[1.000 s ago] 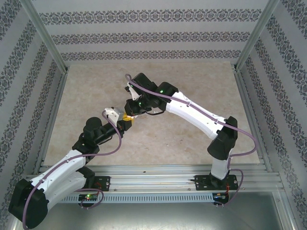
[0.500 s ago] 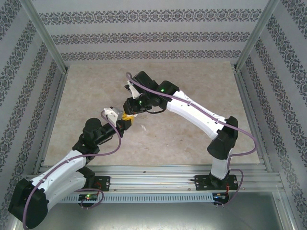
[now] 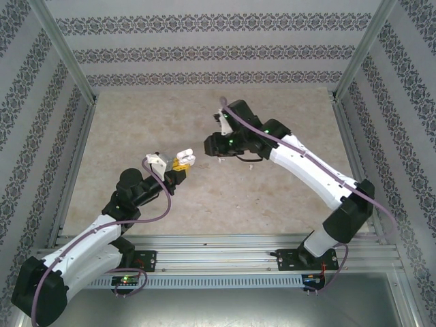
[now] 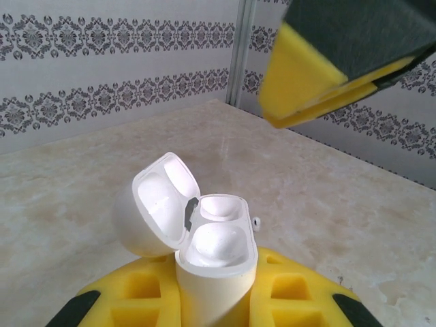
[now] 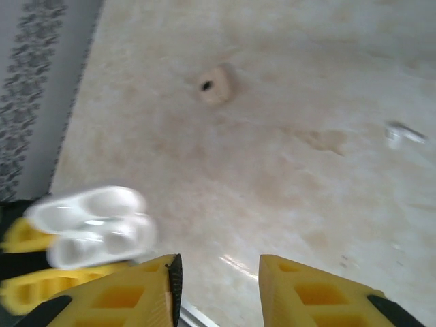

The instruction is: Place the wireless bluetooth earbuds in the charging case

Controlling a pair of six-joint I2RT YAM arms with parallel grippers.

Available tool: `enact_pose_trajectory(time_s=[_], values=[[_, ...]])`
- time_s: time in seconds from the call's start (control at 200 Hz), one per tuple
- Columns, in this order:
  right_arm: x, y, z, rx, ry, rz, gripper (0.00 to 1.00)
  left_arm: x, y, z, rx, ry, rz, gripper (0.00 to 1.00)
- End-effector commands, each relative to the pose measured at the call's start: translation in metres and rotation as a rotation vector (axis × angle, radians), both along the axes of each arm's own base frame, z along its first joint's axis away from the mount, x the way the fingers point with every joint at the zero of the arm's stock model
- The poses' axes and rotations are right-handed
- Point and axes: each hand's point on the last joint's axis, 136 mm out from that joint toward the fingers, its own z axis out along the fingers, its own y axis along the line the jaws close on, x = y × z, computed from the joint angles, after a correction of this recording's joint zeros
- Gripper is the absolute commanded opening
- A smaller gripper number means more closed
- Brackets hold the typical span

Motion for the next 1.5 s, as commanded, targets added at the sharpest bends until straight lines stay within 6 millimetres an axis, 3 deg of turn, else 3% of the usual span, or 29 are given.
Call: enact_pose_trajectory(time_s=[0.0,0.2,0.385,0.57,0.944,1.179,1.494], values=[[0.013,-0.047,-0.014,-0.028,0.024,-0.138,0.38,-0.002,-0.001,0.004,0.029,-0.025,-0.005,0.00],[0.045,-0.136,-0.086,-0.163,0.129,-0.330,0.38,0.000,-0.004,0.000,0.048,-0.016,-0.017,0.00],[0.053,-0.165,-0.142,-0.301,0.226,-0.321,0.37,0.003,-0.007,-0.004,0.063,-0.002,-0.028,0.00],[0.058,-0.151,-0.178,-0.228,0.304,-0.311,0.37,0.008,-0.011,-0.005,0.068,0.003,-0.035,0.00],[0.068,-0.149,-0.213,-0.263,0.433,-0.377,0.37,0.011,-0.014,-0.010,0.085,0.019,-0.046,0.00],[0.064,-0.144,-0.215,-0.273,0.459,-0.468,0.47,0.011,-0.016,-0.013,0.098,0.019,-0.054,0.00],[0.060,-0.140,-0.219,-0.277,0.470,-0.567,0.47,0.008,-0.017,-0.013,0.113,0.009,-0.074,0.00]])
